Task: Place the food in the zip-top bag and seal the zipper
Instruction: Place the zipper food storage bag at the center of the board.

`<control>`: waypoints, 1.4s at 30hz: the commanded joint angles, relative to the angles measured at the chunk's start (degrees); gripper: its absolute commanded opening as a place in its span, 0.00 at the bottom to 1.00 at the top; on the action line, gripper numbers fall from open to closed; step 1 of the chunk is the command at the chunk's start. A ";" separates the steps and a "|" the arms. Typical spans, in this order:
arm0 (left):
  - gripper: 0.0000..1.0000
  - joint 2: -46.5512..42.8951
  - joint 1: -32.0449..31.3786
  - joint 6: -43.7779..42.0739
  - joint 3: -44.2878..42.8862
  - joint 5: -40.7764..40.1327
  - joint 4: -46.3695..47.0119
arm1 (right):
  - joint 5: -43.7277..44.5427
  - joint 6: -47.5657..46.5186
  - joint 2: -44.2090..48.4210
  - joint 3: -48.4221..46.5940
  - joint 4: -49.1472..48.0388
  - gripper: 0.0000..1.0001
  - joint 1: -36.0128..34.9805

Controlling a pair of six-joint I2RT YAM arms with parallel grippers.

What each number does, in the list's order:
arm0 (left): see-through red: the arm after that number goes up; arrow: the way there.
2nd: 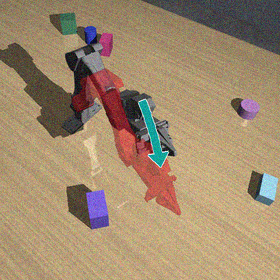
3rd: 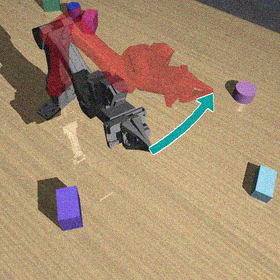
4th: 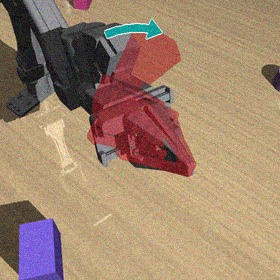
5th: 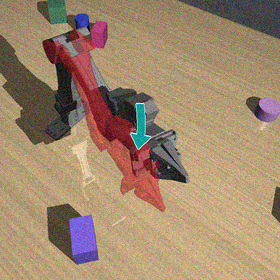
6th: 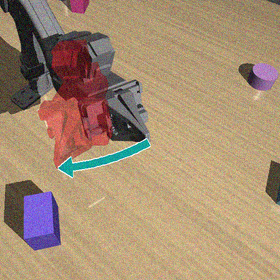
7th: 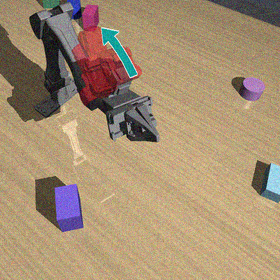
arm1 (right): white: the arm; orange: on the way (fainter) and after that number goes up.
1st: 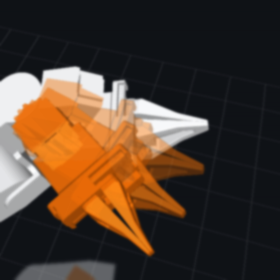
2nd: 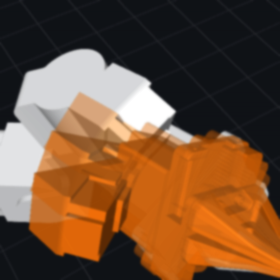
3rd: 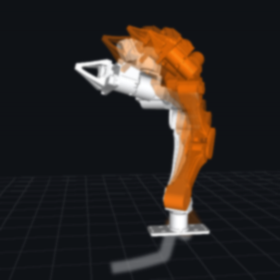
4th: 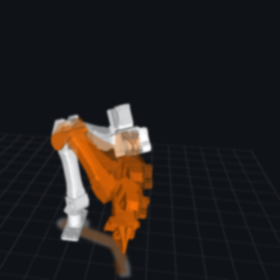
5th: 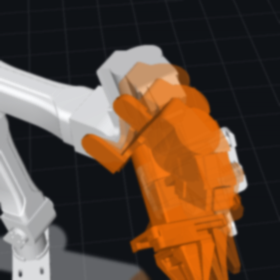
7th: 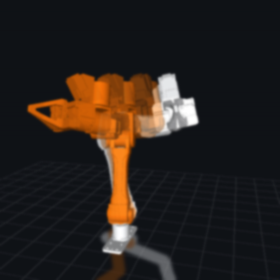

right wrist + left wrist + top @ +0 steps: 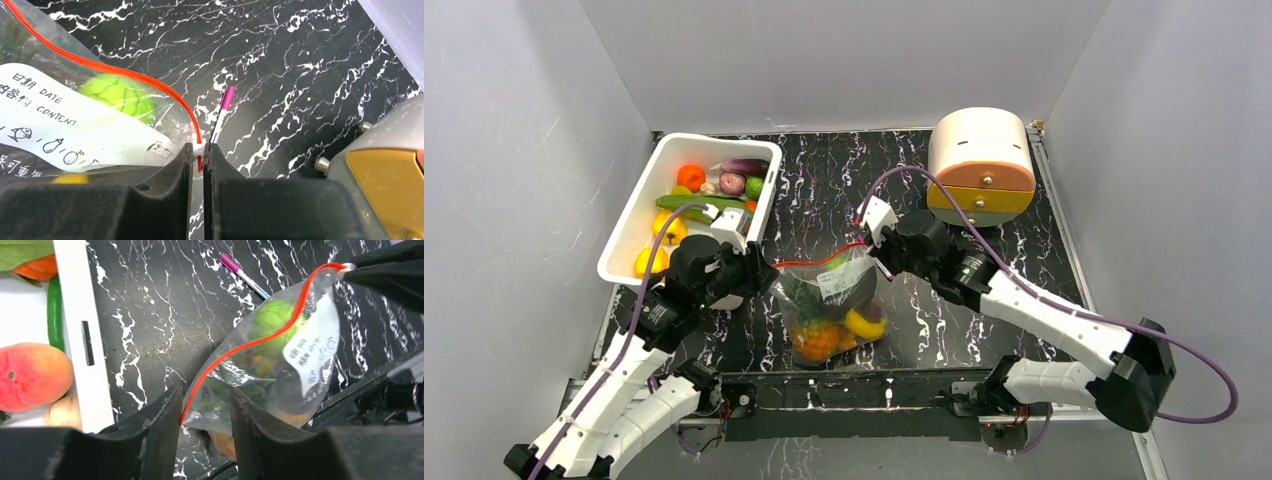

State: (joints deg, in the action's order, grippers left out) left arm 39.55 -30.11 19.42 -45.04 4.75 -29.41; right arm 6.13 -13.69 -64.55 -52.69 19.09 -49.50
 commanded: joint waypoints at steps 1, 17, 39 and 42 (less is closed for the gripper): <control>0.42 -1.89 0.17 0.35 -2.27 -5.23 1.92 | -5.91 -2.64 -4.21 -4.67 -11.16 0.00 3.41; 0.68 -3.95 0.14 -4.38 -6.39 -1.29 3.09 | -6.71 1.44 -13.33 -3.55 -12.60 0.05 6.62; 0.98 -1.78 0.14 -6.01 -9.84 3.80 6.88 | -5.49 8.33 -7.80 -7.22 -0.47 0.34 7.42; 0.98 -0.57 0.17 -2.20 -11.34 0.33 8.07 | -6.84 11.10 -3.64 -6.16 0.93 0.44 7.40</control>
State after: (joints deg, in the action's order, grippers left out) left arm 37.87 -30.11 14.09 -53.01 7.90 -23.27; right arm 0.78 -6.24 -74.35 -56.47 19.16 -42.26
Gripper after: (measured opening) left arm 0.983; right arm 0.379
